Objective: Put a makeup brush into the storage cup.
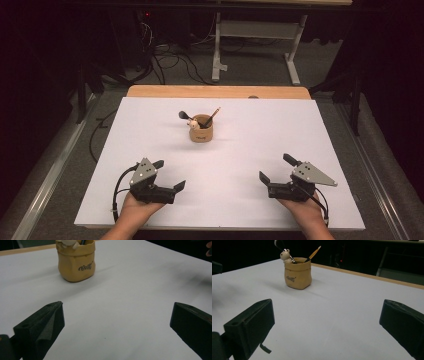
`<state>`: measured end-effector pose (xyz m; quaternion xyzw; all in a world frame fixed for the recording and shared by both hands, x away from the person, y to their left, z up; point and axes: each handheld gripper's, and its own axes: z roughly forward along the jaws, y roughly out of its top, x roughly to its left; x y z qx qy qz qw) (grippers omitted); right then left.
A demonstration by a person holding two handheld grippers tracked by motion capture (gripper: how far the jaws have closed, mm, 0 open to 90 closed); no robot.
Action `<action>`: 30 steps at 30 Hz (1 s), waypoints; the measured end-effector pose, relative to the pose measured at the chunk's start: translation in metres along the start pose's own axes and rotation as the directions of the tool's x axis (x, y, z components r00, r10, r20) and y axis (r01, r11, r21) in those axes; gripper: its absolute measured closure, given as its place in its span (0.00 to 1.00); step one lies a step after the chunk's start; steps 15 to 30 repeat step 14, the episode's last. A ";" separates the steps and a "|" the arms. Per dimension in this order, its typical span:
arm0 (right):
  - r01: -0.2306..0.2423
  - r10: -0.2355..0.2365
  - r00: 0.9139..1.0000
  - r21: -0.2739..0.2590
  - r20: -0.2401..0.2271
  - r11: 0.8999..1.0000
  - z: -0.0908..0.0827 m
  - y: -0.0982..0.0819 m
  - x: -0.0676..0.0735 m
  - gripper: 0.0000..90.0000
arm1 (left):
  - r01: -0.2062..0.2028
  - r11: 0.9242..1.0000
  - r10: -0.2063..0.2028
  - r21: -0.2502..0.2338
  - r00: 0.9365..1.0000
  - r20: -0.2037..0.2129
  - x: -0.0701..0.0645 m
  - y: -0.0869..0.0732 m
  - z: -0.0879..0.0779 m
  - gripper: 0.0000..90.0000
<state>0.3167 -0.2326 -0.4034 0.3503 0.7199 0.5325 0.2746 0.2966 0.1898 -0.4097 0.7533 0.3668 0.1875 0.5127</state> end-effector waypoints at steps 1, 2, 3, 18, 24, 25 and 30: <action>0.005 -0.005 1.000 -0.001 0.001 1.000 0.000 0.000 0.000 0.01 | -0.005 1.000 0.005 -0.004 1.000 0.000 0.000 0.001 0.000 0.00; 0.003 -0.003 1.000 0.000 0.003 1.000 0.000 0.000 0.000 0.01 | -0.011 1.000 0.011 -0.006 1.000 -0.001 0.000 0.001 0.000 0.00; 0.000 0.000 1.000 0.002 0.004 1.000 0.000 0.000 0.000 0.01 | -0.016 1.000 0.016 -0.004 1.000 -0.003 0.001 0.001 0.000 0.00; 0.006 -0.006 1.000 0.006 0.007 1.000 0.001 -0.001 0.000 0.01 | 0.003 1.000 -0.003 -0.004 1.000 -0.009 0.007 0.000 -0.001 0.00; 0.006 -0.006 1.000 0.006 0.007 1.000 0.001 -0.001 0.000 0.01 | 0.003 1.000 -0.003 -0.004 1.000 -0.009 0.007 0.000 -0.001 0.00; 0.006 -0.006 1.000 0.006 0.007 1.000 0.001 -0.001 0.000 0.01 | 0.003 1.000 -0.003 -0.004 1.000 -0.009 0.007 0.000 -0.001 0.00; 0.006 -0.006 1.000 0.006 0.007 1.000 0.001 -0.001 0.000 0.01 | 0.003 1.000 -0.003 -0.004 1.000 -0.009 0.007 0.000 -0.001 0.00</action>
